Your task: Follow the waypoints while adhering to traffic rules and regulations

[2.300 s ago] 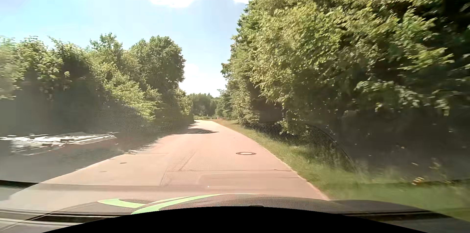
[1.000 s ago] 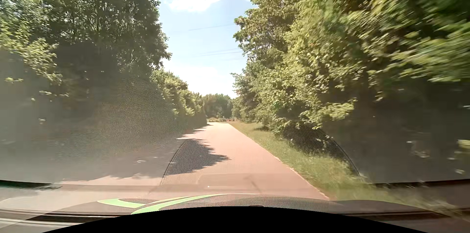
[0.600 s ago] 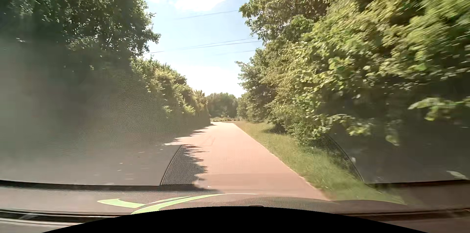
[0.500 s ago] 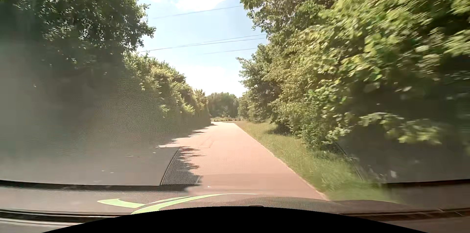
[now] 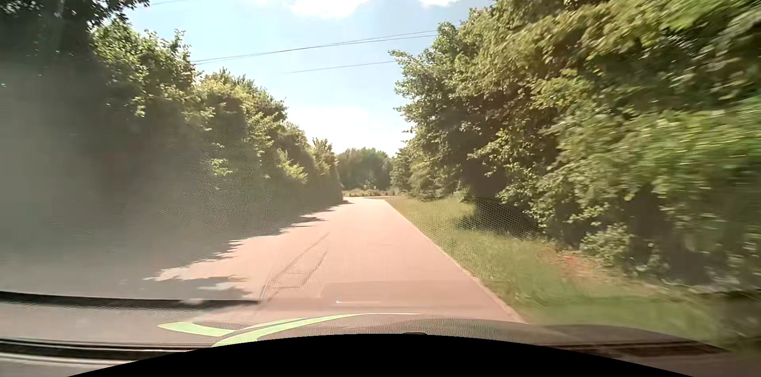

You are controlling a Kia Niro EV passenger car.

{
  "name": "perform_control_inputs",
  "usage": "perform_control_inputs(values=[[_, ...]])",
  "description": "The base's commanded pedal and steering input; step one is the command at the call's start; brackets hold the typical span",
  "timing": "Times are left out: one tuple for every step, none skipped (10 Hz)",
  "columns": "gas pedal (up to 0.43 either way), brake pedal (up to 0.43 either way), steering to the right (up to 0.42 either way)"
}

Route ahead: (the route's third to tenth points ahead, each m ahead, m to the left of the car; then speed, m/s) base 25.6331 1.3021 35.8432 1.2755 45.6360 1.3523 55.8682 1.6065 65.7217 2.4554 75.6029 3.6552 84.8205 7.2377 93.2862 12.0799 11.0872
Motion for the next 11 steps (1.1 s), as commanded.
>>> perform_control_inputs(values=[[0.110,0.000,-0.010],[0.098,0.000,-0.010],[0.098,0.000,-0.010],[0.098,0.000,-0.010],[0.098,0.000,-0.009],[0.098,0.000,-0.009],[0.098,0.000,-0.006],[0.098,0.000,-0.003],[0.098,0.000,-0.002],[0.098,0.000,-0.002],[0.098,0.000,-0.002]])
